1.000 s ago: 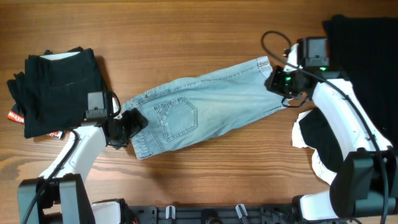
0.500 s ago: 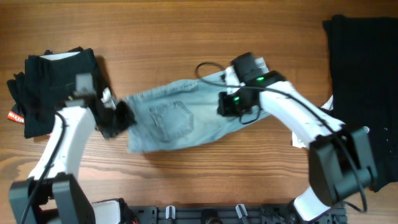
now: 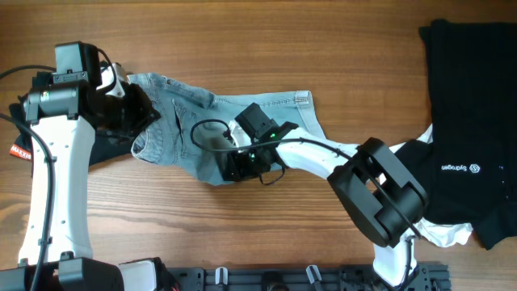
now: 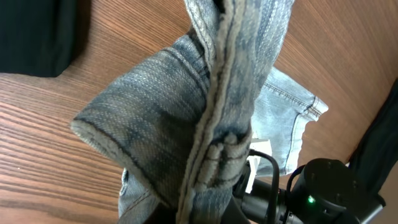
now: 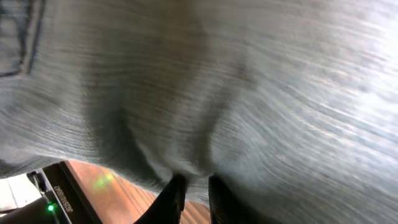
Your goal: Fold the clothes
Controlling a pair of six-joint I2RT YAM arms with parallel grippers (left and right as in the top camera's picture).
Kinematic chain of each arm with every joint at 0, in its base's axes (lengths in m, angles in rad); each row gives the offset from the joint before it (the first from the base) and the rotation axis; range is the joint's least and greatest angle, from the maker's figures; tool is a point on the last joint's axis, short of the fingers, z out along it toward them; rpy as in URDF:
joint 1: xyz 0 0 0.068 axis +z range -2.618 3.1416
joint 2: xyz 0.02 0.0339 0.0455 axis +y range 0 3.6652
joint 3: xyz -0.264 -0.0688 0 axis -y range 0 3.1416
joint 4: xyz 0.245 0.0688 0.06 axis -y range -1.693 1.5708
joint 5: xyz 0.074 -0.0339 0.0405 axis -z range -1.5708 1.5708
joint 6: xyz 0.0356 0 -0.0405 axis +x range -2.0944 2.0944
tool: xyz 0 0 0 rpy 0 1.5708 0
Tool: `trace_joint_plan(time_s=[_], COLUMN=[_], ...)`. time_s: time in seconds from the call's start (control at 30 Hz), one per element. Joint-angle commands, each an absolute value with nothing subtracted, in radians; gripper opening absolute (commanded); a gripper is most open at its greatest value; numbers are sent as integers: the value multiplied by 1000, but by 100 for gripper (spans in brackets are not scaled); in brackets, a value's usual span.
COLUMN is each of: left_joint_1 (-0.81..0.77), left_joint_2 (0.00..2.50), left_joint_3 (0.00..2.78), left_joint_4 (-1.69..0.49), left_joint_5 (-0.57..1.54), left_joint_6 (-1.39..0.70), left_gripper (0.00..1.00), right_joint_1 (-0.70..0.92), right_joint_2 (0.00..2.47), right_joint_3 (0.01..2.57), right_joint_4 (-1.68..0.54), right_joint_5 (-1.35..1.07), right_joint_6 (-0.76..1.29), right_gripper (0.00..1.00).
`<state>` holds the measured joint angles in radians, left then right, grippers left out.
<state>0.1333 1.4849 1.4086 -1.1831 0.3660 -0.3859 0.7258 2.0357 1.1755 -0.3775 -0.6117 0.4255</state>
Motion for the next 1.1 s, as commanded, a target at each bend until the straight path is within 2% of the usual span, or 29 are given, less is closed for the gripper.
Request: trace_joint_plan(time_s=[0.0,0.13,0.37,0.5,0.77,1.0,1.03,1.07], left_joint_1=[139,139,59,-86,-363,-490,-498,-502], left_joint_2=[1472,1472,1472,1472,1502,1628,1650,1664], left_joint_3=[1432,1432,1431,1431,1431,1431,1431,1431], left_joint_4=[-1190,-1190,-1182,-1113,-875,-731,-710,-694], left_joint_5=[403,399,400,401,400,400,400,400], left_joint_6=[-369,-366,-366,-384,-583,-638,-638,-638], left_gripper=[8,8,8,9,12,12,13,20], right_joint_1=[639,458,237,244,307,340,340,340], right_joint_2=[1906,1702,1765,1848,1921,1921,1921,1921], right_joint_3=[1203,1205,1124,1091,1091,1091,1091,1091], right_joint_4=[-524,-686,-741,-722,-720,-731,-731,-731], right_joint_5=[-445,-186,-104,-125,-175,-184,-184,-184], right_joint_6=[387,364,314,313,338,393,393,393], right_gripper=[20,21,20,20,18,19,19,19])
